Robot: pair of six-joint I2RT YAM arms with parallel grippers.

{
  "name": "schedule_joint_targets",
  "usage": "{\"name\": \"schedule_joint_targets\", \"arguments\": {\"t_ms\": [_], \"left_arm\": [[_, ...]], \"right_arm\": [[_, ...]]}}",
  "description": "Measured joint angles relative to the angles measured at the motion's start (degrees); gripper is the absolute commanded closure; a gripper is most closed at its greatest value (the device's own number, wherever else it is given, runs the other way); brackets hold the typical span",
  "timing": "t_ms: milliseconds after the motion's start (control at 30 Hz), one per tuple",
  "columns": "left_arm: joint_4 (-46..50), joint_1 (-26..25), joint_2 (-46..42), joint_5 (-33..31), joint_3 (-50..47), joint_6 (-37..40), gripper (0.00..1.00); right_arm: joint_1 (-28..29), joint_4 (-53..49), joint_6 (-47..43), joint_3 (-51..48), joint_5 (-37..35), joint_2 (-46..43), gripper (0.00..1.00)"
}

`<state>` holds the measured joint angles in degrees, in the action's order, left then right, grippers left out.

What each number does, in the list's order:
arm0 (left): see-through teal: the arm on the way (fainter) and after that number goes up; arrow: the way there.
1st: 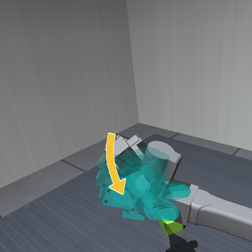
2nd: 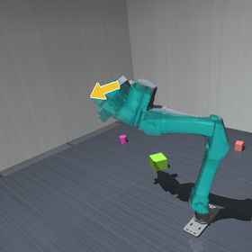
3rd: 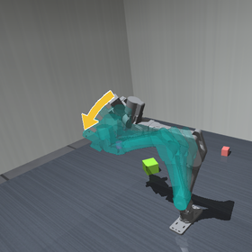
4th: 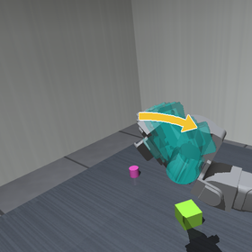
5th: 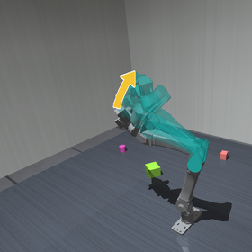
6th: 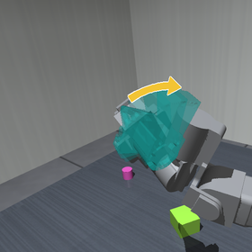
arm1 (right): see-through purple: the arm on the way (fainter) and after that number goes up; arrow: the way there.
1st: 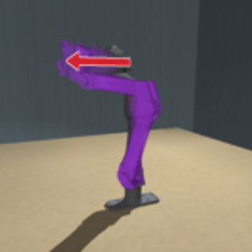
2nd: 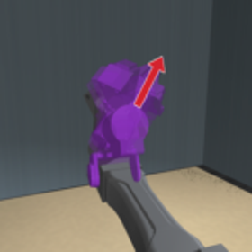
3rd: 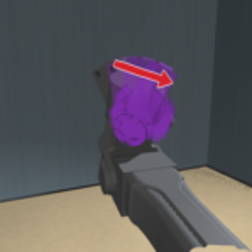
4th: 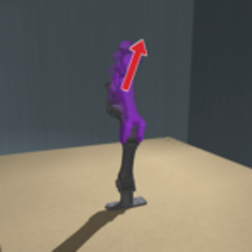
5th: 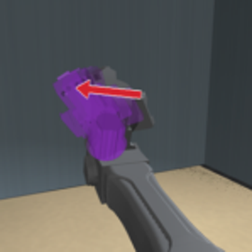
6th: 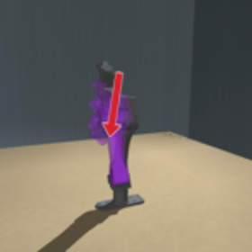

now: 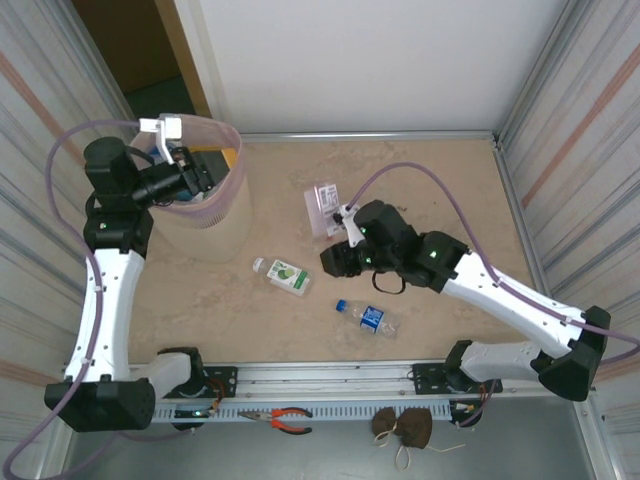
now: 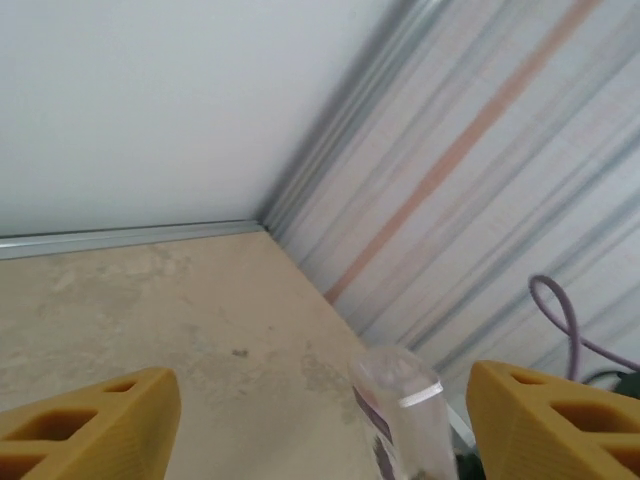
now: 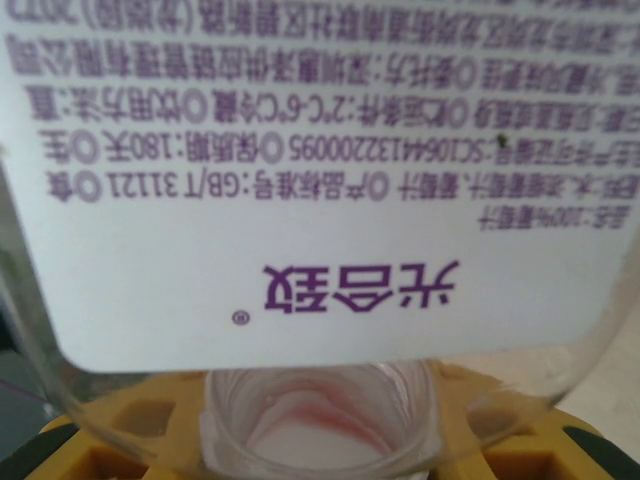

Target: Put the plastic bottles in the bin

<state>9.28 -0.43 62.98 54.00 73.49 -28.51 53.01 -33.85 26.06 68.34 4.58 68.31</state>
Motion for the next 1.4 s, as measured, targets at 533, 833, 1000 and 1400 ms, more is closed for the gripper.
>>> {"name": "schedule_joint_targets", "arguments": {"t_ms": [533, 833, 1000, 1400], "left_arm": [[12.0, -31.06, 10.93, -27.3, 13.88, 4.76, 0.16], [13.6, -37.51, 15.85, -37.11, 16.72, 6.29, 0.25], [13.53, -37.68, 16.63, -38.21, 17.18, 6.12, 0.37], [13.2, -38.25, 16.7, -38.66, 17.27, 5.55, 0.56]], "right_arm": [[-5.16, 3.98, -1.38, 8.0, 0.28, 2.58, 0.68], [-5.53, 3.93, -1.75, 8.0, 0.46, 2.86, 0.68], [-5.79, 3.89, -1.75, 8.0, 0.44, 2.86, 0.68], [-5.79, 3.72, -2.8, 8.0, -0.07, 2.93, 0.67]]}}
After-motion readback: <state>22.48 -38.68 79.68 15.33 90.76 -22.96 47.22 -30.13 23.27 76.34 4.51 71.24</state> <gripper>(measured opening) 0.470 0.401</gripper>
